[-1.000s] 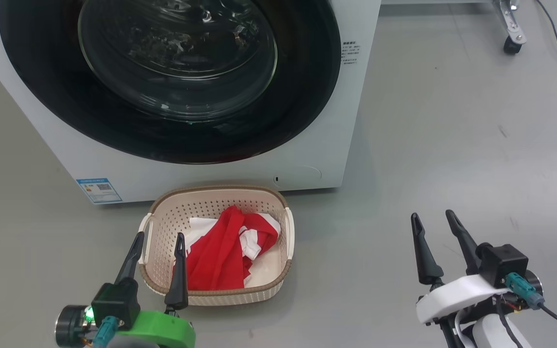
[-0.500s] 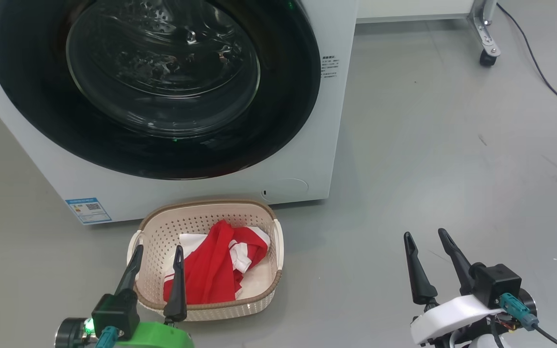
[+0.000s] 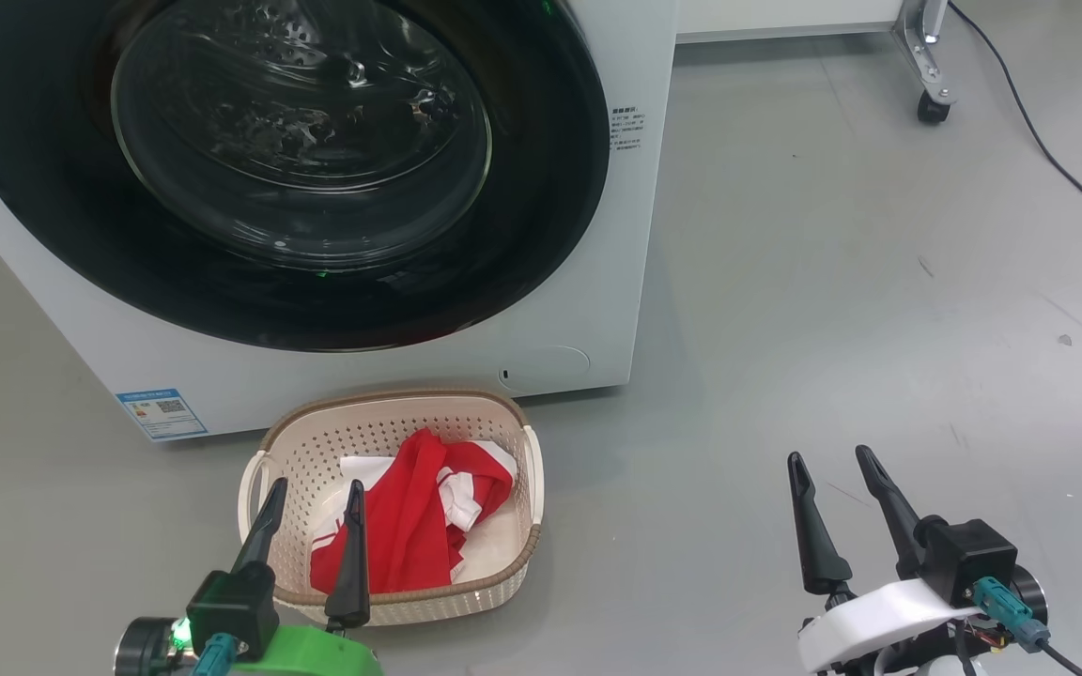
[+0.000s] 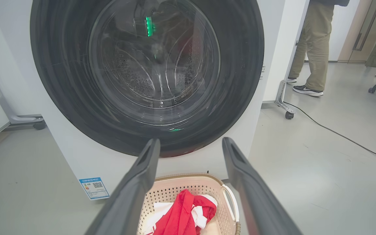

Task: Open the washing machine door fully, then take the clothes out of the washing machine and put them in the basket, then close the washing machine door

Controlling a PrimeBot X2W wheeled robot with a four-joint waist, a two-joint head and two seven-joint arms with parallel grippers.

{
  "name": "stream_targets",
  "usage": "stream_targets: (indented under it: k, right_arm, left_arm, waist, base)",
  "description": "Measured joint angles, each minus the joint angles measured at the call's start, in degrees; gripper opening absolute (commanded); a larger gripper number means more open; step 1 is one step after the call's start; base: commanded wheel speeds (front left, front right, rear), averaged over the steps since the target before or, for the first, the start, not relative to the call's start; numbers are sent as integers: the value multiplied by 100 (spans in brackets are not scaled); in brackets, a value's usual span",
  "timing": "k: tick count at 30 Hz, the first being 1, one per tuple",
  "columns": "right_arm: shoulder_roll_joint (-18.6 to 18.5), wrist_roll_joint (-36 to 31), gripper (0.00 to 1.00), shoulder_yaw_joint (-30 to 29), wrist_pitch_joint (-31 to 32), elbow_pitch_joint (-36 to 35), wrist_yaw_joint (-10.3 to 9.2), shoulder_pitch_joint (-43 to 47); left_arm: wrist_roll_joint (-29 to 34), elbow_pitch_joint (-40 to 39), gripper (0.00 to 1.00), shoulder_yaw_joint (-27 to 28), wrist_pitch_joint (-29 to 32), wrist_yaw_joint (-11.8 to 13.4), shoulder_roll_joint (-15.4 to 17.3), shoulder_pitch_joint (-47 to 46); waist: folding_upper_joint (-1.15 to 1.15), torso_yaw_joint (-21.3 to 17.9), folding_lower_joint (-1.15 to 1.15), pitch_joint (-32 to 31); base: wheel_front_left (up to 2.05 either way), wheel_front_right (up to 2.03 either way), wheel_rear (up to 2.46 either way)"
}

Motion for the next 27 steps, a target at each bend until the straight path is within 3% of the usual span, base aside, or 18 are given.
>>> stream_targets:
  k: [19, 20, 27]
  right_arm:
    - [19, -1, 100, 19, 0, -103, 0, 29]
    - [22, 0, 0, 21, 1, -68, 1, 29]
    - [38, 3, 0, 45, 13, 357, 1, 229]
  left_arm:
    - [-1, 1, 100, 11, 7, 0, 0, 0]
    - [-1, 33, 0, 3, 7, -1, -2, 1]
    - [-1, 463, 0, -74, 8, -2, -18, 135]
  waist:
    - [0, -57, 0, 15]
    - [0, -57, 0, 15]
    - [0, -58, 0, 15]
  base:
    - [0, 0, 0]
    - [0, 0, 0]
    - [0, 0, 0]
